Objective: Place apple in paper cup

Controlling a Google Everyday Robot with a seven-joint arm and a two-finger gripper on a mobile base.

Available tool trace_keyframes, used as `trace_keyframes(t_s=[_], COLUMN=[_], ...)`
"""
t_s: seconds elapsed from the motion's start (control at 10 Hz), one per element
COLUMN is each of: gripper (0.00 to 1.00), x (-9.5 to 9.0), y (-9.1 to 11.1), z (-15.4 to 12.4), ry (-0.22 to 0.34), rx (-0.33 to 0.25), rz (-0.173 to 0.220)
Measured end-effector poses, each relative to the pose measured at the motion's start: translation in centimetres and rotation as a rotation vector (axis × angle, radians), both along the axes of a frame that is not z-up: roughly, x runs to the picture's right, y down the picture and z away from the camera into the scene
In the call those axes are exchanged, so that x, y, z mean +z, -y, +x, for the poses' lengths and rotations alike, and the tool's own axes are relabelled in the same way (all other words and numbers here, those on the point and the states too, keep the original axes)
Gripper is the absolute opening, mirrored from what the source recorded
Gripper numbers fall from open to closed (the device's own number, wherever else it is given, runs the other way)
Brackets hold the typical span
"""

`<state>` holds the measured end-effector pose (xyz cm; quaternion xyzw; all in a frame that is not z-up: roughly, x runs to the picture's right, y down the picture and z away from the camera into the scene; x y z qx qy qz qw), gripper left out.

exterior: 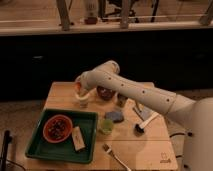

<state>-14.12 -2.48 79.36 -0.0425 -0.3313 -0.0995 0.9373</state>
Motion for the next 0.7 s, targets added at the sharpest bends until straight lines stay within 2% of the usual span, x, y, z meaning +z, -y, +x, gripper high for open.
trace_keyframes(t_s=[0.1, 0.7], gripper=[0.08, 0.66], x=[0.41, 1.20], y=[0.20, 0.96], z=[0.16, -0.29], ry=[-0.011, -0.020], rx=[0.001, -0.022], rz=[-0.003, -0.014])
